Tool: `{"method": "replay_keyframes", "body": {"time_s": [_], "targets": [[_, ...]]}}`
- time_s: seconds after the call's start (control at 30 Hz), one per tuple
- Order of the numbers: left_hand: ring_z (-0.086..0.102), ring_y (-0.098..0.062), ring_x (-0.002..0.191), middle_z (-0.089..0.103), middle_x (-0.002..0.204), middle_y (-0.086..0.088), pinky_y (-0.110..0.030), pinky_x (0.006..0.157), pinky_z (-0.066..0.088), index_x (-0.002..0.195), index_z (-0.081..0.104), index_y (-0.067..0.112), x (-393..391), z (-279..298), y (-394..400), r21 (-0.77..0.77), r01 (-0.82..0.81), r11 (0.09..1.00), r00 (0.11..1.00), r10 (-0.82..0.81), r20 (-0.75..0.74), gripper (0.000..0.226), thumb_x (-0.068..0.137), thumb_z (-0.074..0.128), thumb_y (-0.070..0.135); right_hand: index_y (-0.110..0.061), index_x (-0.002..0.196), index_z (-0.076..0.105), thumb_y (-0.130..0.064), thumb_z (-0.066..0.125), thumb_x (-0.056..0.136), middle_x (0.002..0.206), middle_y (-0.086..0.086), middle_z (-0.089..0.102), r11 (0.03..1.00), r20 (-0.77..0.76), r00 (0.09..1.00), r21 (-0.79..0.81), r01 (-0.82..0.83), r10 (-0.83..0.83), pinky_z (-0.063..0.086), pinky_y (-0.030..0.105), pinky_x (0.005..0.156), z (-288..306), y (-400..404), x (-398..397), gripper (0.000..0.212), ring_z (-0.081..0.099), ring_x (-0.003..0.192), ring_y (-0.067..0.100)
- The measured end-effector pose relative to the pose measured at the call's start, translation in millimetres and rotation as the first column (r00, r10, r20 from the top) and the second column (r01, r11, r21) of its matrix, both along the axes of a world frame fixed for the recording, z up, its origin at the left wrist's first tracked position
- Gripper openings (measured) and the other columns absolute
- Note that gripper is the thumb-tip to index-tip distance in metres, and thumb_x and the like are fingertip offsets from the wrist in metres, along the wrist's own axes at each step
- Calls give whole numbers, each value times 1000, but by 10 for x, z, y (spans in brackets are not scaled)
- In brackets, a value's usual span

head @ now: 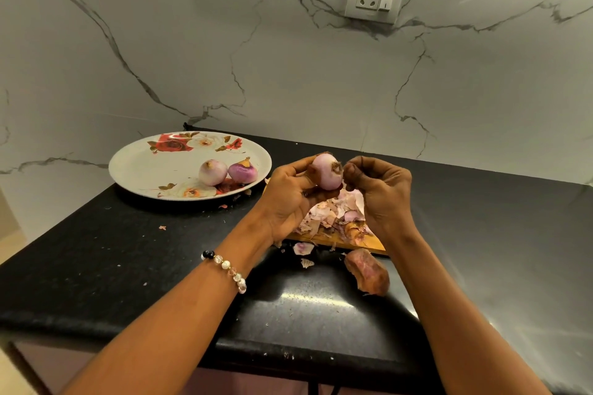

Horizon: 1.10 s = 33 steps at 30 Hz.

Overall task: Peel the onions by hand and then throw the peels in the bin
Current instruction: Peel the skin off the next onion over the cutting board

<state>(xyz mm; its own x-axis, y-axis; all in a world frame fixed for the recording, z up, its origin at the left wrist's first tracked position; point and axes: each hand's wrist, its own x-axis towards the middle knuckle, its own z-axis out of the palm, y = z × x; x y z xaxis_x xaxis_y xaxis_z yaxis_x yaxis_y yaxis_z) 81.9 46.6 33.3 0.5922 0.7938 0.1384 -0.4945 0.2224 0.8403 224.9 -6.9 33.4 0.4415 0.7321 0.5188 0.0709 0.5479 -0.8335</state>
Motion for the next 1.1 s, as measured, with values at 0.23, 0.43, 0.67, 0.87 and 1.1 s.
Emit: {"method": "replay_keyframes", "body": {"time_s": [0.23, 0.43, 0.67, 0.87, 1.1], "targets": [[65, -32, 101, 62, 114, -23, -40, 82, 58, 118, 59, -1, 20, 33, 18, -25, -27, 999, 1000, 27, 9, 29, 97, 40, -4, -7, 107, 71, 4, 58, 91, 95, 8, 75, 997, 151, 989, -70, 15, -4, 59, 31, 75, -13, -14, 108, 23, 70, 83, 23], [66, -33, 101, 62, 117, -25, -40, 82, 58, 122, 57, -1, 8, -10, 42, -7, -48, 999, 999, 48, -23, 28, 96, 50, 5, -11, 115, 66, -19, 74, 74, 108, 7, 71, 997, 436, 900, -58, 44, -15, 58, 32, 86, -29, -3, 50, 43, 69, 101, 20], [66, -32, 103, 62, 118, -17, -50, 87, 55, 118, 57, 12, 5, -69, 77, 146, -185, 972, 962, 210, -173, 59, 64, 74, 28, -2, 108, 72, -23, 75, 73, 102, 12, 74, 986, 407, 912, -121, 114, -56, 59, 43, 83, -75, 20, 110, 42, 72, 92, 23], [64, -28, 104, 61, 117, -11, -44, 83, 58, 122, 56, 14, 5, -78, 67, 267, -225, 937, 924, 292, -247, 63, 64, 74, 32, -1, 105, 73, -9, 72, 84, 93, 10, 75, 978, 514, 848, -76, 196, -130, 61, 35, 75, -64, 0, 113, 22, 73, 82, 18], [68, -27, 94, 62, 112, -11, -36, 71, 60, 118, 55, 11, 37, -95, 29, 270, -197, 942, 937, 262, -230, 52, 71, 78, 16, -4, 98, 76, -9, 75, 83, 82, 4, 74, 920, 564, 744, 80, 383, -359, 61, 34, 65, -108, 10, 3, 15, 70, 68, 14]]}}
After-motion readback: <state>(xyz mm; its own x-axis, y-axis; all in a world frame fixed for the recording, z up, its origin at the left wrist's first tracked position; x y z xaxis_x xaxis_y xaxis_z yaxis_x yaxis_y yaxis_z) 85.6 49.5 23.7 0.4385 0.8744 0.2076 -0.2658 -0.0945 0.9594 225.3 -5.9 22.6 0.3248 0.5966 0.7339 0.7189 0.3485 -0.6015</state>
